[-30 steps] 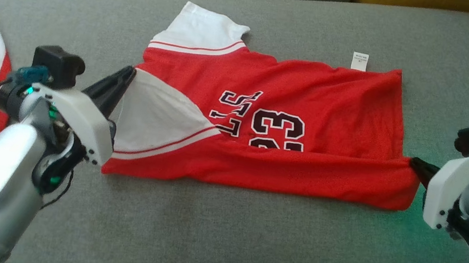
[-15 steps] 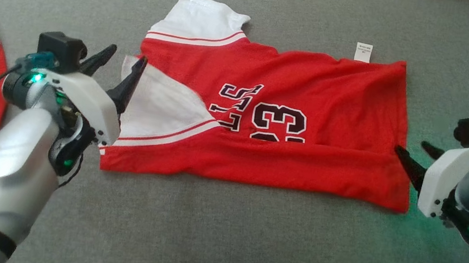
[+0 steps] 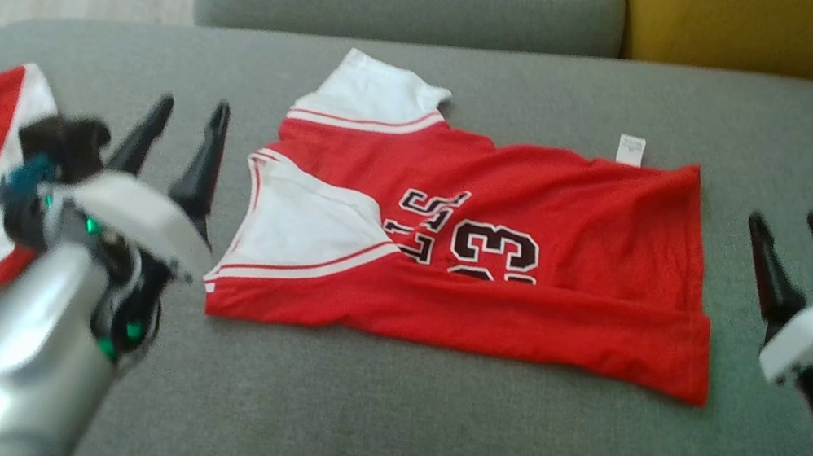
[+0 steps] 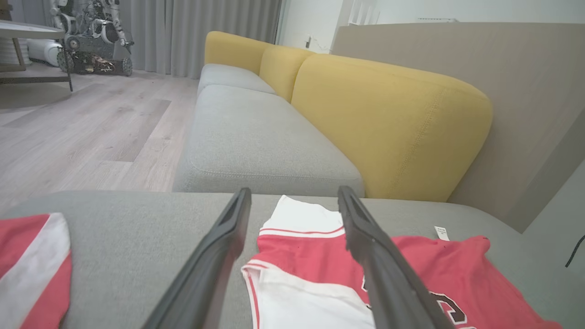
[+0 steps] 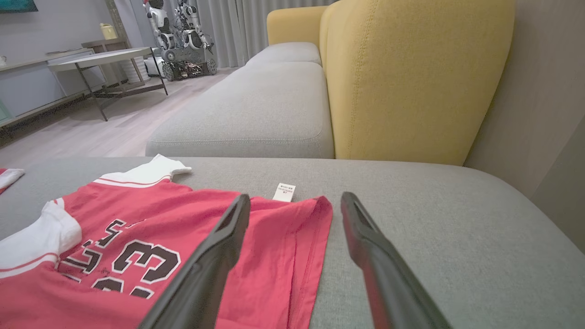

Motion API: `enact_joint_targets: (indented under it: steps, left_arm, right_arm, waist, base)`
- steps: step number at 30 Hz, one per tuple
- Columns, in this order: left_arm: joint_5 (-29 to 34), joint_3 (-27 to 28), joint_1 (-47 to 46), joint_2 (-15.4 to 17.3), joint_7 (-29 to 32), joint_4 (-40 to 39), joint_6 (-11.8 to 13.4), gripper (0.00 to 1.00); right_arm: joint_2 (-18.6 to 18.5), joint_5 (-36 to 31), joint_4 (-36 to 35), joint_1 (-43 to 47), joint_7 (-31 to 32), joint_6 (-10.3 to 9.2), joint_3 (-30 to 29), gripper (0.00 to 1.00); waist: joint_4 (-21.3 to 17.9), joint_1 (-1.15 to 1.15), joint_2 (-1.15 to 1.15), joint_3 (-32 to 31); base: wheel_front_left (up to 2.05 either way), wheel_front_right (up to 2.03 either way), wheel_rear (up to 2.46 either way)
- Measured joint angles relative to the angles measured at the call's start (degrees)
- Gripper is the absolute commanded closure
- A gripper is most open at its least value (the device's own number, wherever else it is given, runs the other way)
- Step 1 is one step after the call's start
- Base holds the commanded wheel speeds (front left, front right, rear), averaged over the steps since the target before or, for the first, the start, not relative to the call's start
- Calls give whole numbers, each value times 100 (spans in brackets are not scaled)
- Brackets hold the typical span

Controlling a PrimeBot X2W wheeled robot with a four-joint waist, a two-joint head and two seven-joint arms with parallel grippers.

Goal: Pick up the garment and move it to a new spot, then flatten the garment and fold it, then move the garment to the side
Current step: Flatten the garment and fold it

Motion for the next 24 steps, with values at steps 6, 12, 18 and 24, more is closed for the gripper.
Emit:
enact_joint_targets:
  steps: [6,12,18,24]
  left_arm:
    - [275,215,1177,-149,-4,-1220,300,0]
    - [588,422,2176,-531,-4,-1852,511,0]
    - [907,876,2471,-789,-4,-1960,500,0]
    - [1402,970,2381,-855,-4,-1250,598,0]
  right_arm:
    - [162,-747,-338,831,-136,0,-955,0]
    - [782,-1962,-1351,1880,-137,0,-2447,0]
    - [1502,-2596,-1953,2813,-136,0,-3091,0]
    - [1742,-2989,-2499,2864,112,0,-3374,0]
  waist:
    - [152,0,0,-249]
    - [147,0,0,-294]
    - [27,0,0,-163]
    - [-148,0,0,-81]
  base:
    - [0,0,0]
    - [0,0,0]
    - [0,0,0]
    - [0,0,0]
